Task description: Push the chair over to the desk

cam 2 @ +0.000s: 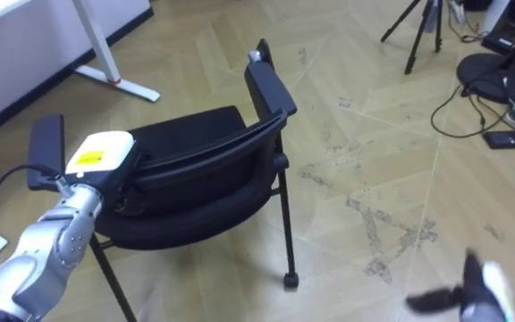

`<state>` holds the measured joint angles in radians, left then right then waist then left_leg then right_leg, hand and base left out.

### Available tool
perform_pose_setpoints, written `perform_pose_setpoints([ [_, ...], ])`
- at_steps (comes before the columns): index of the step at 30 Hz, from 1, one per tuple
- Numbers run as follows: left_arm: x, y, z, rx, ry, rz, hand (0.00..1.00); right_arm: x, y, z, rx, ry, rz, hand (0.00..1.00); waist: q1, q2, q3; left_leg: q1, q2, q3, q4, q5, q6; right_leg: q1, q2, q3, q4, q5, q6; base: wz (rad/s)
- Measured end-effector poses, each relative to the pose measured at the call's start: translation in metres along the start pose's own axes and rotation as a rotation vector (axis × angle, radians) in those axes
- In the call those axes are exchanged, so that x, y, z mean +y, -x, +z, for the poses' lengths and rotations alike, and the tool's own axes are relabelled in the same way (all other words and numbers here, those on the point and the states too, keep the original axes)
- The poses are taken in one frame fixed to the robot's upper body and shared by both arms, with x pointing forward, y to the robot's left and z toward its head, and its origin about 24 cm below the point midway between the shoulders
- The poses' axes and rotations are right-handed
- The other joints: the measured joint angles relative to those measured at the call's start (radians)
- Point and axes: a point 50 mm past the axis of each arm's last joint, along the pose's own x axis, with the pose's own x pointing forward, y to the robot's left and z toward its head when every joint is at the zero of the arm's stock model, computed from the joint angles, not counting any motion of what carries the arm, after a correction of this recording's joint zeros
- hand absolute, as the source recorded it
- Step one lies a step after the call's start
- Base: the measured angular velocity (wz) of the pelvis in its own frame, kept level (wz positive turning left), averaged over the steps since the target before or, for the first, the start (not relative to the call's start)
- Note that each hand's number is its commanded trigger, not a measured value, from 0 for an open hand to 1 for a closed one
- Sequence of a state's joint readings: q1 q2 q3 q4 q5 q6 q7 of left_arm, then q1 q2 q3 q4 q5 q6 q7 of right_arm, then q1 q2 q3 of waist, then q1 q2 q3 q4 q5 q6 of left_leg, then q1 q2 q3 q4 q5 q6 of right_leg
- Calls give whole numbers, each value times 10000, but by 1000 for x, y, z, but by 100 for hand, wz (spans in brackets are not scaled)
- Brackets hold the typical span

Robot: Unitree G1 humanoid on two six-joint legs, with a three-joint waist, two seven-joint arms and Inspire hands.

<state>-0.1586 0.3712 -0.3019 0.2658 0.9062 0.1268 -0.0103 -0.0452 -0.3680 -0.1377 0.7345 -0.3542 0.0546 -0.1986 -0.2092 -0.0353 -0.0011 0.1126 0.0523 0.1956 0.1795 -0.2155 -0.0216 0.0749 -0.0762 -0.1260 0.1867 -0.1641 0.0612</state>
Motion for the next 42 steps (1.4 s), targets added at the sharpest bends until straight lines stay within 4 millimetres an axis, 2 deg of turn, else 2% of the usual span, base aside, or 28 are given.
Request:
perform_pose_setpoints([
  [4, 4, 1, 3, -73, -194, 100, 100, -11, -6, 37, -1269, 425, -556, 0, 76, -103, -17, -132, 7, -28, 23, 0, 0, -106, 3, -30, 24, 11, -16, 0],
  [8, 7, 1, 6, -195, -223, 33, 100, -19, 2, 74, -2986, 1178, -1117, 0, 180, -102, -13, -150, 20, -41, 22, 0, 0, -114, 11, -55, 19, 11, -15, 0],
  [17, 11, 2, 12, -465, -387, -55, 100, -29, 14, 130, -5280, 2860, -1734, 0, 336, -163, 17, -191, 30, -99, 19, 0, -1, -127, 16, -139, 13, 11, -16, 2],
  [21, 16, 0, 14, -670, -450, -17, 100, -44, 21, 157, -6428, 3941, -1952, 0, 551, -178, 35, -321, 44, -91, 32, 0, -1, -265, 20, -137, 26, 24, -37, -1],
  [24, 19, -1, 17, -904, -572, -38, 100, -55, 29, 191, -7536, 4609, -2242, 0, 648, -231, 73, -331, 46, -104, 36, 0, -1, -267, 22, -153, 16, 24, -37, 1],
  [30, 21, -1, 23, -1418, -784, -10, 100, -56, 51, 213, -8860, 6492, -2553, 0, 890, -301, 112, -388, 55, -119, 71, 0, -1, -260, 22, -225, 5, 23, -37, 4],
  [33, 27, -3, 25, -1747, -984, 63, 100, -52, 60, 220, -9295, 7233, -2468, 0, 1185, -413, 180, -410, 64, -190, 70, 1, -2, -278, 30, -283, -5, 22, -35, 0],
  [36, 31, -4, 27, -1943, -1198, 155, 100, -44, 69, 224, -9762, 8073, -2138, 0, 1370, -512, 183, -492, 79, -209, 66, 1, -2, -386, 43, -289, 0, 23, -36, -3],
  [38, 34, -5, 29, -2053, -1314, 68, 100, -33, 75, 227, -10114, 8618, -1579, 0, 1421, -591, 181, -491, 75, -451, 50, 1, -2, -356, 53, -289, 15, 23, -36, 9],
  [42, 38, -7, 34, -2459, -1566, 72, 100, -24, 80, 229, -10350, 9039, -992, 0, 1639, -692, 180, -552, 68, -638, 34, 1, -2, -358, 61, -296, 12, 23, -36, 10],
])
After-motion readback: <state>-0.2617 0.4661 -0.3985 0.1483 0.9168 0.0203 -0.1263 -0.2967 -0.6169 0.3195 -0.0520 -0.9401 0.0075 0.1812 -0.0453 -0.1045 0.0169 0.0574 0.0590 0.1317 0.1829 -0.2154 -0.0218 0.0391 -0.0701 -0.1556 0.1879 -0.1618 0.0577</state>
